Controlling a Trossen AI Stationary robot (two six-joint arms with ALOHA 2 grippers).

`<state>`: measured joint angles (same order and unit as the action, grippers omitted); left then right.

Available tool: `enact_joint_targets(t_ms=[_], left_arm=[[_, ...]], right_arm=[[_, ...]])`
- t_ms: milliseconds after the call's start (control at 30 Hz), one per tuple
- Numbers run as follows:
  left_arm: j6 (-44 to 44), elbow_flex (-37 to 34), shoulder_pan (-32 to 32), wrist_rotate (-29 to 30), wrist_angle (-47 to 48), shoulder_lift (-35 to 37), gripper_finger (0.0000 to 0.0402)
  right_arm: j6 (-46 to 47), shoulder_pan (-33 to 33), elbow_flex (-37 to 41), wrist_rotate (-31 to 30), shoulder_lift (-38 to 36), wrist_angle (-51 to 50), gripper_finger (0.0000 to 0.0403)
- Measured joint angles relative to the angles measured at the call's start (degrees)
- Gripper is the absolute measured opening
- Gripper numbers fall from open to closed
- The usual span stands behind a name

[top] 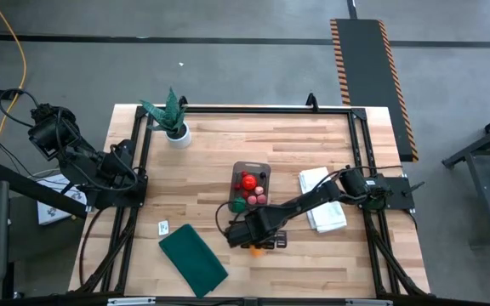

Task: Pick and placing Produce into tupperware
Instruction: Put the yellow squash into the transparent black bin

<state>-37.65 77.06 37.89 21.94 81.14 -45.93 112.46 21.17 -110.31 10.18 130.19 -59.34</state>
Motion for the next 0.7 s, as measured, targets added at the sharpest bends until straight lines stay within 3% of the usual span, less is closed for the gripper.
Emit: enact_joint_targets(t_ms=[400, 700], left_arm=[[1.22, 0.00, 0.01, -0.55, 0.02, 0.00, 0.0010], [1.22, 0.00, 0.01, -0.53, 0.02, 0.00, 0.0010]], right_arm=[[-5.69, 0.00, -7.19, -0.25, 0.02, 0.41, 0.0186], [-8.30, -1.32, -12.09, -5.41, 0.02, 0.32, 0.0186]])
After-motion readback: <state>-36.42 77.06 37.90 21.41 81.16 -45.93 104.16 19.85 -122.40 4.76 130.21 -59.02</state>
